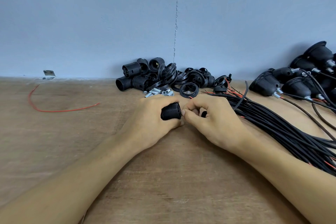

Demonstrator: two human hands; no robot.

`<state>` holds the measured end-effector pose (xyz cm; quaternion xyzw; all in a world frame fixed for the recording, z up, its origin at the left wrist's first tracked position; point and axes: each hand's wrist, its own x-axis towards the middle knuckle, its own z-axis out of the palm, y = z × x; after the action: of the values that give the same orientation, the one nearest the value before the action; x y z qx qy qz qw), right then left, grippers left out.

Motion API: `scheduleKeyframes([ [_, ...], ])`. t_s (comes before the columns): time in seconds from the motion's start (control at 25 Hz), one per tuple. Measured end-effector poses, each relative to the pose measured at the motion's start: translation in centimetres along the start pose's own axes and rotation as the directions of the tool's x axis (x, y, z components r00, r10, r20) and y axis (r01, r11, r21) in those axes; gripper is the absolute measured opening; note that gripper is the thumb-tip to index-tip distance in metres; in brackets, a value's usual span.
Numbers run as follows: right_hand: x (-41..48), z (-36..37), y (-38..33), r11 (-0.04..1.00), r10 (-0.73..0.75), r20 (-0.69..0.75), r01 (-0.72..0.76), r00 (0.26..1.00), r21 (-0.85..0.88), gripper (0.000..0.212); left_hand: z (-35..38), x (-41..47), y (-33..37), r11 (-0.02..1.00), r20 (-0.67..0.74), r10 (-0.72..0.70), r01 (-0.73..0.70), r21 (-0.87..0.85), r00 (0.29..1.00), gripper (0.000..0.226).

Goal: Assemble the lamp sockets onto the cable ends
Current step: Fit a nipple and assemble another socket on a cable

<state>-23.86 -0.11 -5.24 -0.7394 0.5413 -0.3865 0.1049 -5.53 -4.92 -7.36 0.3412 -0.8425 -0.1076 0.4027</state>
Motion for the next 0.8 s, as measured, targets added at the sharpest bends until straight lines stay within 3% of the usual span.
scheduleKeyframes([
  [0.12, -0.03, 0.11, -0.05, 0.999, 0.017, -0.001, -0.017, 1.000, 0.038, 0.022, -0.03, 0.07, 0.13, 1.000, 0.011, 0.007, -0.007, -0.029, 1.000, 0.027],
  [0.24, -0.06, 0.18, -0.09, 0.998, 0.011, -0.004, -0.011, 1.000, 0.066, 0.023, -0.27, 0.17, 0.26, 0.998, 0.021, 0.032, -0.031, -0.045, 0.999, 0.041],
  [0.36, -0.11, 0.34, -0.15, 0.997, 0.010, -0.010, -0.010, 1.000, 0.078, 0.023, -0.33, 0.09, 0.22, 0.998, 0.038, 0.026, -0.024, -0.057, 0.999, 0.034],
  [0.64, -0.28, 0.38, -0.44, 0.991, -0.104, 0.001, 0.103, 0.995, -0.081, 0.017, -0.14, 0.01, 0.36, 0.999, -0.019, 0.030, -0.031, -0.025, 0.999, 0.040],
  [0.8, -0.24, 0.38, -0.46, 1.000, -0.004, -0.034, 0.005, 0.999, 0.014, 0.021, 0.10, 0.09, 0.19, 0.998, -0.019, 0.036, -0.037, -0.043, 0.999, 0.043],
])
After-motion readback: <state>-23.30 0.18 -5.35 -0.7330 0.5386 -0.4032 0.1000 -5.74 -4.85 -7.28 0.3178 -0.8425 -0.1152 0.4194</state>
